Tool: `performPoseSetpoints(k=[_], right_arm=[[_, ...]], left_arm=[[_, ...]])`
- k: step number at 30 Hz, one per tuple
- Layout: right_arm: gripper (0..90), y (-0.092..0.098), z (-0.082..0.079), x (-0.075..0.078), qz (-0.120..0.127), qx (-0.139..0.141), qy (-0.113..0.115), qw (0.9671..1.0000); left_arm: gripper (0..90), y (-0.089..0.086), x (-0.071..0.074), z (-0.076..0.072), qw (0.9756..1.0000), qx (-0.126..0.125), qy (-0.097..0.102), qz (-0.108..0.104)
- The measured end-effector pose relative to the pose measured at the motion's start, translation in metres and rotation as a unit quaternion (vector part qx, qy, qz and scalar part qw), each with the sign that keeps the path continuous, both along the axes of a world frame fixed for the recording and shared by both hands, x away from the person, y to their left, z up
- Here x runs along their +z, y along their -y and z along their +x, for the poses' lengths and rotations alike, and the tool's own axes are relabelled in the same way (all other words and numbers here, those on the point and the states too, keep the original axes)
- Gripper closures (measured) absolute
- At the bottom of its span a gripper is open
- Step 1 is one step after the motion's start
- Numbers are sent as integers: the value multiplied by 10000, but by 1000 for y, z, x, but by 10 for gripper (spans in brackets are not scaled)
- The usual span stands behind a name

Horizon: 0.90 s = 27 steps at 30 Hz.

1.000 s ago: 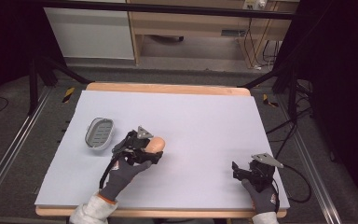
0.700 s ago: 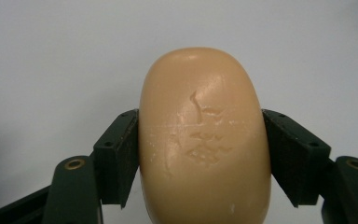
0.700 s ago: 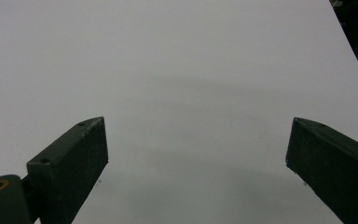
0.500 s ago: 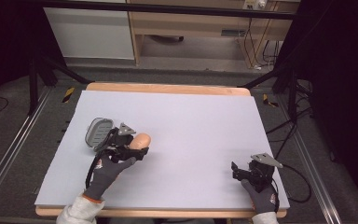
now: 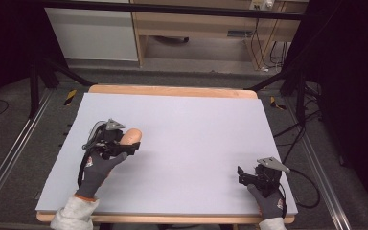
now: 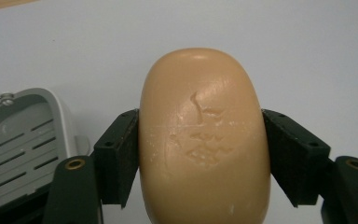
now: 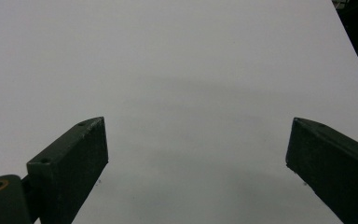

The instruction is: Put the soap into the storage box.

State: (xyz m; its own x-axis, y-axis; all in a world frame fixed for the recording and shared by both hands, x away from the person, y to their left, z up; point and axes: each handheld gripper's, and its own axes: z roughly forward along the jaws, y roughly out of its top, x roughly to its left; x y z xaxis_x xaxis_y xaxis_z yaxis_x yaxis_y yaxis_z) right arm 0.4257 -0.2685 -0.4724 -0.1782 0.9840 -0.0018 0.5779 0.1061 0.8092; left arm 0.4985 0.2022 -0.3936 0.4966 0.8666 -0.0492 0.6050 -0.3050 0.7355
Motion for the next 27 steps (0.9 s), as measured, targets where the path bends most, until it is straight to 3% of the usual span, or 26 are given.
performPoseSetpoints(k=[14,27], right_arm=[[58,-1,1,0,-59,-13,19,10000],[58,-2,0,0,-72,-1,13,10000]], left_arm=[[313,-26,2,15,9993,359,-51,-62],[314,-42,6,29,9980,606,-103,122]])
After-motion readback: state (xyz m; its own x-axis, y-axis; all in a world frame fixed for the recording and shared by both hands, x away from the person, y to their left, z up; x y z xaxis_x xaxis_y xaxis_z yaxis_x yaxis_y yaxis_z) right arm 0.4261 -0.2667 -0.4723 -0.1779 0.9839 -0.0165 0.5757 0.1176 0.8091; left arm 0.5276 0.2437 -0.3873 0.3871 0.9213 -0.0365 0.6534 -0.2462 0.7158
